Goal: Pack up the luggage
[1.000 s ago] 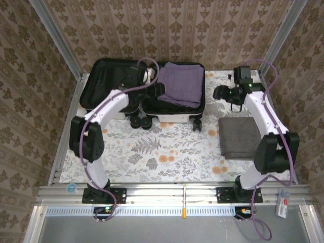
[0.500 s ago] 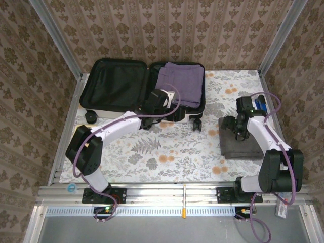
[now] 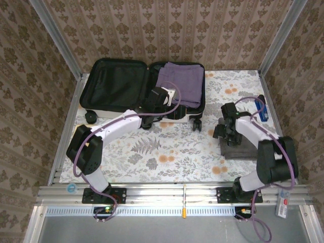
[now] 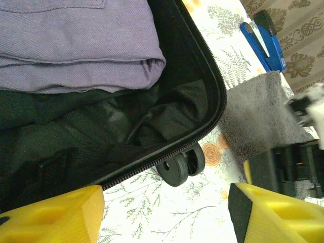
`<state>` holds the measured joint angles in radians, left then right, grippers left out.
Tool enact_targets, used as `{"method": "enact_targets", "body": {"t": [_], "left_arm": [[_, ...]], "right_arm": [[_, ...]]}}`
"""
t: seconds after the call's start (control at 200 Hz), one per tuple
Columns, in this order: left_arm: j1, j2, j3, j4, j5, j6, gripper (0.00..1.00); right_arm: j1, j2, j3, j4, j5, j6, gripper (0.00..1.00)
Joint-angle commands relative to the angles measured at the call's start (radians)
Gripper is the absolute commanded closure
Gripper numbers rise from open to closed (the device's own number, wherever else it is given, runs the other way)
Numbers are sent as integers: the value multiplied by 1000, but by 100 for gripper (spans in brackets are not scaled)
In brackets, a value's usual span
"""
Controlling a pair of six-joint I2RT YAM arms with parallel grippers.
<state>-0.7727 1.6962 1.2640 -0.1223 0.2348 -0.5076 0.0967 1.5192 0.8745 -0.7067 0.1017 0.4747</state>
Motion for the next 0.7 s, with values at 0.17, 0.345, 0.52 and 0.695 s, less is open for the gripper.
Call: {"method": "enact_targets", "body": {"t": [0.17, 0.345, 0.52, 0.695], "left_arm": [[-6, -27, 4, -34, -50, 19, 33], [-6, -45, -4, -37, -59, 21, 32], [-6, -47, -4, -39, -65, 21, 32], [-7, -47, 0, -54, -75, 25, 32]], "right_arm": [[5, 165, 74, -11, -70, -29, 32], [8, 182, 67, -21, -141, -78, 55], [31, 115, 17, -14, -227, -106, 74], [111, -5, -10, -22, -301, -110, 86]]}}
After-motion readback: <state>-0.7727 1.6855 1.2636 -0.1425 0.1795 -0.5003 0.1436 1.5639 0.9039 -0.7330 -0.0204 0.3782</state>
